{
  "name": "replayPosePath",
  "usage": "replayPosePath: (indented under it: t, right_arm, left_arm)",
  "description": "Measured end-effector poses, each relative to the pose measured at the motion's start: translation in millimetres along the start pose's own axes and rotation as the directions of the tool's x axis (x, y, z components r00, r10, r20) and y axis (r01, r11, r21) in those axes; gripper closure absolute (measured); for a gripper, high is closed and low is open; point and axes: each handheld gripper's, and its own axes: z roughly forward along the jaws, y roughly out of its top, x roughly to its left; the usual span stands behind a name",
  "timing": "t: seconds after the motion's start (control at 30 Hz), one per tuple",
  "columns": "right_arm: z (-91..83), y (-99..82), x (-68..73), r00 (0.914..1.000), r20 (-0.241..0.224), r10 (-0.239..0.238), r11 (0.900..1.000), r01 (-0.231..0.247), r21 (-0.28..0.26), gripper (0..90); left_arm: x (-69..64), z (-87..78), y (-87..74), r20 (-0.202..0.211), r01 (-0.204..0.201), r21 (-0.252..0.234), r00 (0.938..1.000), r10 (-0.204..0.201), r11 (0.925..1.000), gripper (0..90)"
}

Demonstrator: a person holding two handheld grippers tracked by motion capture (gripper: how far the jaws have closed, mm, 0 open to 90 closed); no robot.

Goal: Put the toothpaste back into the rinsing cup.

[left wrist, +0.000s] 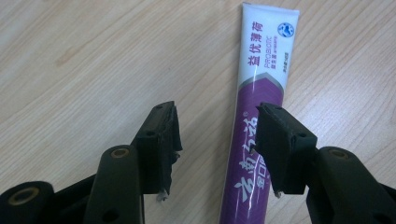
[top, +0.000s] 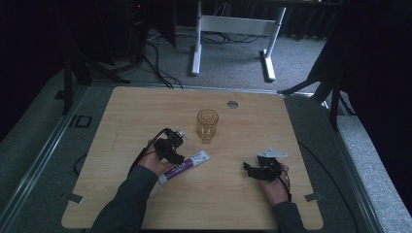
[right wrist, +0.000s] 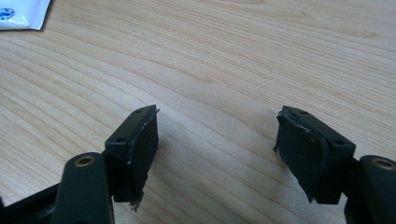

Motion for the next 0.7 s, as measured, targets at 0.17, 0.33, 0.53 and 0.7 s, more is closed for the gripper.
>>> replayPosePath:
  t: [0.17, 0.33, 0.53, 0.7]
  right_arm:
    - [0.0, 0.0, 0.0, 1.0000, 0.000, 0.000, 1.0000, 0.000, 0.000, 29.3]
    - [0.0, 0.0, 0.0, 1.0000, 0.000, 0.000, 1.0000, 0.000, 0.000, 29.3]
    - [0.1, 0.0, 0.0, 1.0000, -0.002, -0.002, 1.0000, 0.002, 0.000, 28.9]
    - [0.1, 0.0, 0.0, 1.0000, -0.002, -0.002, 1.0000, 0.002, 0.000, 28.9]
  left_arm:
    - [-1.1, 4.1, 0.6, 0.002, -0.005, 0.024, 1.0000, 0.005, 0.9997, 48.1]
    - [-2.0, 7.5, 0.9, 0.002, -0.008, 0.047, 1.0000, 0.008, 0.9989, 48.3]
    - [-3.1, 12.1, 1.5, -0.002, -0.021, 0.072, 0.9998, 0.021, 0.9972, 48.3]
    - [-4.0, 16.5, 2.1, -0.008, -0.033, 0.095, 0.9994, 0.034, 0.9949, 48.2]
